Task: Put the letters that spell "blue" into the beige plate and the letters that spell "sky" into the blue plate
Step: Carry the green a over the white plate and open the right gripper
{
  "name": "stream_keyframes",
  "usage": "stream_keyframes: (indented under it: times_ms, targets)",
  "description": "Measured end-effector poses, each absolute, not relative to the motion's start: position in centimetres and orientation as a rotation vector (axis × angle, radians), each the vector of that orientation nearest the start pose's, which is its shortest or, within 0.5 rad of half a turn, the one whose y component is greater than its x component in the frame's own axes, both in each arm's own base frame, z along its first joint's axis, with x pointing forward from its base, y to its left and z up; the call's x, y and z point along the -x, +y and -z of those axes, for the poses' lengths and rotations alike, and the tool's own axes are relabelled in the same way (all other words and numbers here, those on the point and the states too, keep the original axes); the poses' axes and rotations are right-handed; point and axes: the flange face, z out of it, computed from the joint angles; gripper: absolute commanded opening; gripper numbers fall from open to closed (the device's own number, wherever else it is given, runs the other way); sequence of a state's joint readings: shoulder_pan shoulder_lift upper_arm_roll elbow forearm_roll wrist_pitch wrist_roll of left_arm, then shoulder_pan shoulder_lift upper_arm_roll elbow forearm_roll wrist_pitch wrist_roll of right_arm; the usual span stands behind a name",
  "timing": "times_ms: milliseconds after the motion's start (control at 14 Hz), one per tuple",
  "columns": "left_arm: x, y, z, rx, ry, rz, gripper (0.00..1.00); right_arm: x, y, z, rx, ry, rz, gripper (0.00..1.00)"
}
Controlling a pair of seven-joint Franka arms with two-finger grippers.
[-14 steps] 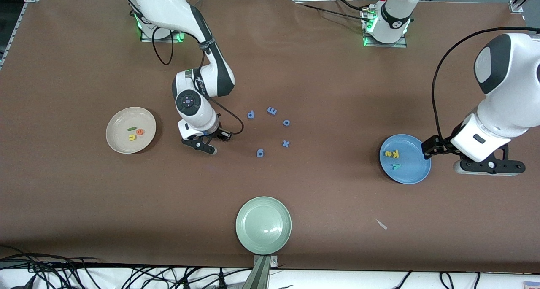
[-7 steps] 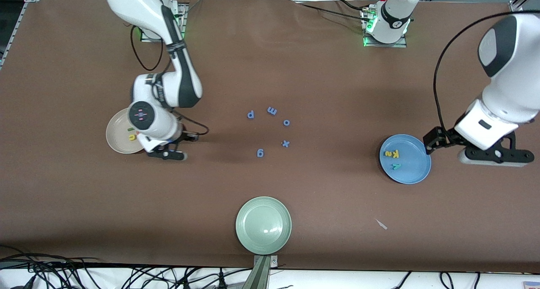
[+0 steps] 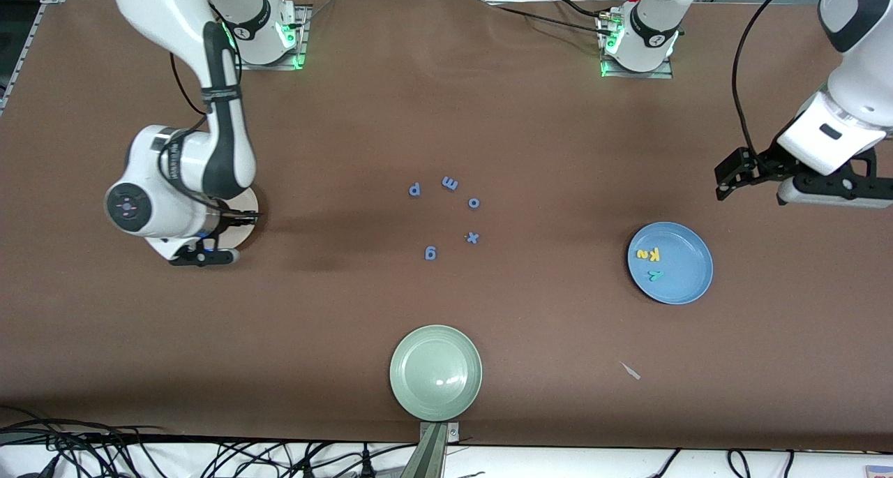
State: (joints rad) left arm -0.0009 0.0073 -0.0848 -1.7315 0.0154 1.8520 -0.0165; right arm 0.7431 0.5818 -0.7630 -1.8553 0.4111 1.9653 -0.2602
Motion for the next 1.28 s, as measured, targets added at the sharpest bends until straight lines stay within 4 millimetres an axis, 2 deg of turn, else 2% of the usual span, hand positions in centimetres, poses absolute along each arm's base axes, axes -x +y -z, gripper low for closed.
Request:
stream_keyframes:
  times_ms: [143, 214, 285, 428, 641, 855, 998, 1283]
  targets:
    - [-56.8, -5.2, -57.1, 3.125, 0.125, 0.135, 1.00, -60.0, 0.1, -25.0, 3.103, -0.044, -0.480, 1.00]
    - [-56.7, -5.3, -57.0, 3.125, 0.128, 0.126, 1.00, -59.8, -0.6, -24.8, 3.093, -0.038, -0.502, 1.00]
    - [-56.7, -5.3, -57.0, 3.121, 0.132, 0.122, 1.00, -59.8, -0.6, -24.9, 3.086, -0.041, -0.514, 1.00]
    - [-56.6, -5.4, -57.0, 3.110, 0.143, 0.117, 1.00, -60.6, 1.3, -26.4, 3.075, -0.068, -0.518, 1.00]
    - [-56.4, -5.7, -56.8, 3.109, 0.152, 0.089, 1.00, -62.4, 5.6, -31.5, 3.050, -0.032, -0.573, 1.00]
    - [-56.3, -5.5, -56.7, 3.108, 0.149, 0.077, 1.00, -63.2, 9.2, -36.5, 3.045, 0.009, -0.591, 1.00]
    - [-56.2, -5.5, -56.6, 3.108, 0.148, 0.061, 1.00, -63.1, 10.7, -38.8, 3.045, 0.008, -0.582, 1.00]
    - [-56.1, -5.6, -56.6, 3.108, 0.149, 0.053, 1.00, -62.3, 12.8, -42.1, 3.078, -0.078, -0.530, 1.00]
